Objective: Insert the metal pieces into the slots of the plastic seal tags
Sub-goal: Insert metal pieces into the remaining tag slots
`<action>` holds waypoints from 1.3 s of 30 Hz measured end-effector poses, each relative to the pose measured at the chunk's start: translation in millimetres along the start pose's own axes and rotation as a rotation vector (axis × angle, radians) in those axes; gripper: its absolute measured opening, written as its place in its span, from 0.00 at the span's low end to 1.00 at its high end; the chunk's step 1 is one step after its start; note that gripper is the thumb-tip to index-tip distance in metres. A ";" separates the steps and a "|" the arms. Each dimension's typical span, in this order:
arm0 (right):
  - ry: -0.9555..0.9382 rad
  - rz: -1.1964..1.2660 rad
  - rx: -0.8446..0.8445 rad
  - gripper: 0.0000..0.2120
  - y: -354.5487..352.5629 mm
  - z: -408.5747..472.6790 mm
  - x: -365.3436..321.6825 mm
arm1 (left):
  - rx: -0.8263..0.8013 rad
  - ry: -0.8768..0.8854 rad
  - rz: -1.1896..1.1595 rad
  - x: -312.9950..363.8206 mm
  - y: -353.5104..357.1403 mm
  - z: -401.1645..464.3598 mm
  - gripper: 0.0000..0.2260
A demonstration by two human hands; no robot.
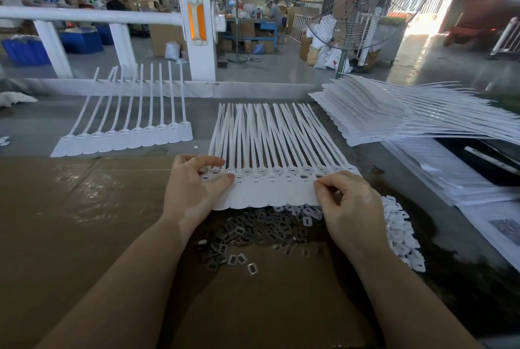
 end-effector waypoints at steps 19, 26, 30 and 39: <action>-0.036 0.149 0.125 0.05 -6.2 -1.1 -3.5 | 0.035 -0.012 0.033 -1.8 -0.8 1.1 0.07; 0.008 0.036 0.107 0.10 -5.4 -2.4 1.9 | 0.034 -0.037 0.045 -1.1 -2.7 -0.3 0.06; 0.007 0.008 0.108 0.10 -6.3 -2.5 3.3 | 0.072 -0.078 0.083 -2.7 -3.6 0.5 0.12; -0.001 0.031 0.129 0.09 -5.4 -3.2 3.2 | 0.133 -0.074 0.091 -2.5 -7.4 -0.1 0.12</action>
Point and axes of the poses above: each hand's wrist, its own z-axis towards the middle knuckle, its own y-axis out of the palm, x = y × z, the point moved 3 cm from there along z, towards the middle knuckle, and after that the axes turned 7 degrees about z, right-handed, at the moved point
